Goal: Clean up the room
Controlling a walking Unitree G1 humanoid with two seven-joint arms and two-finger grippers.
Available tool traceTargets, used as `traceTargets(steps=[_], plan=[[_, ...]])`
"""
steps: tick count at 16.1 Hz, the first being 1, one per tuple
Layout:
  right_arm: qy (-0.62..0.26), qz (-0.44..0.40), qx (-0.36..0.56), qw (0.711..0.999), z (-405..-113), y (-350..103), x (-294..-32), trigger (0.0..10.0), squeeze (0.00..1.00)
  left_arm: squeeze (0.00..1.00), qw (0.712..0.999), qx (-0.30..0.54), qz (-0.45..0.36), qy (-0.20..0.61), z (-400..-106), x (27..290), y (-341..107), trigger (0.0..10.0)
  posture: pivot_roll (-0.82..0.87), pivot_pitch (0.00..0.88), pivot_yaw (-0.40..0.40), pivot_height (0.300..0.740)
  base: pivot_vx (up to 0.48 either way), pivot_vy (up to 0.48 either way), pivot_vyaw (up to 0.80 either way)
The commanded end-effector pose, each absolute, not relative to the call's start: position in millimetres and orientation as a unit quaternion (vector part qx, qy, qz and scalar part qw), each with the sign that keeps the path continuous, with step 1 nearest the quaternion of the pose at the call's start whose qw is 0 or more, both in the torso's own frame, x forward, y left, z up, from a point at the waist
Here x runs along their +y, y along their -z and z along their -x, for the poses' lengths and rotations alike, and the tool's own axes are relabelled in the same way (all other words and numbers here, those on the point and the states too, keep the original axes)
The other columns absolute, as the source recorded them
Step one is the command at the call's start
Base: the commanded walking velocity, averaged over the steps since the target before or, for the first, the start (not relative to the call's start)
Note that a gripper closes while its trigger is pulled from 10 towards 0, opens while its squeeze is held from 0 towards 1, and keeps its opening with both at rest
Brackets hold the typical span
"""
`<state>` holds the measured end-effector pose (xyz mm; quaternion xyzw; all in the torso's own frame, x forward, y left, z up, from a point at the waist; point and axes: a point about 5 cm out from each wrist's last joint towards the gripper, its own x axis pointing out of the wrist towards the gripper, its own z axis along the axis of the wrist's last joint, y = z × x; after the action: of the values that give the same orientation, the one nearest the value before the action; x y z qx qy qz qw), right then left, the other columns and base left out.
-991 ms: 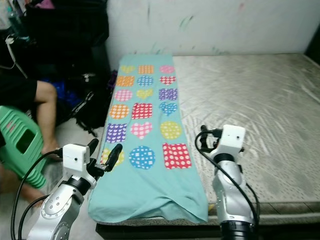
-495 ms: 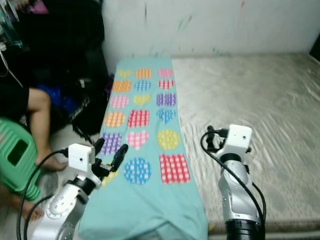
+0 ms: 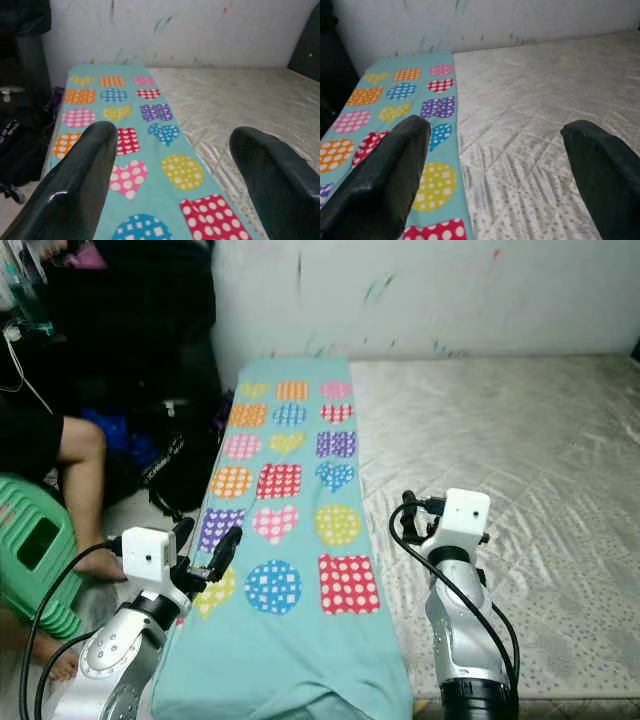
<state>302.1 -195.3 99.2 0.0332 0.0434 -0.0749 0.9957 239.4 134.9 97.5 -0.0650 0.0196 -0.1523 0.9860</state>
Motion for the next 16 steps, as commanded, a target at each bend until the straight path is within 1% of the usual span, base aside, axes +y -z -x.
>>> traceTargets(steps=[1, 2, 9, 10, 12, 16], plan=[[0.079, -0.035, 0.043, 0.995, -302, -99, -195, 10.0, 0.00, 0.00, 0.987, 0.023, 0.062, 0.149, -240, 136, -98, 10.0, -0.10, 0.000, 0.040, 0.740, 0.000, 0.398, -0.56], [0.078, -0.035, 0.043, 0.995, -302, -99, -195, 10.0, 0.00, 0.00, 0.987, 0.024, 0.063, 0.149, -240, 136, -98, 10.0, -0.10, 0.000, 0.038, 0.740, 0.000, 0.480, -0.44], [0.076, -0.030, 0.043, 0.996, -301, -99, -195, 10.0, 0.00, 0.00, 0.986, 0.027, 0.061, 0.151, -239, 136, -98, 10.0, -0.10, 0.008, 0.036, 0.740, 0.000, 0.480, 0.00], [0.076, -0.029, 0.043, 0.996, -302, -99, -195, 10.0, 0.00, 0.00, 0.987, 0.024, 0.057, 0.150, -239, 136, -99, 10.0, -0.10, 0.008, 0.036, 0.740, 0.000, 0.270, 0.00], [0.076, -0.029, 0.042, 0.996, -302, -99, -195, 10.0, 0.00, 0.00, 0.987, 0.025, 0.062, 0.148, -239, 136, -98, 10.0, -0.10, 0.008, 0.035, 0.740, 0.000, 0.000, 0.00], [0.073, -0.027, 0.037, 0.996, -306, -102, -193, 10.0, 0.00, 0.00, 0.985, 0.051, 0.061, 0.156, -236, 147, -95, 10.0, -0.09, 0.014, 0.022, 0.740, 0.000, 0.000, 0.00]])
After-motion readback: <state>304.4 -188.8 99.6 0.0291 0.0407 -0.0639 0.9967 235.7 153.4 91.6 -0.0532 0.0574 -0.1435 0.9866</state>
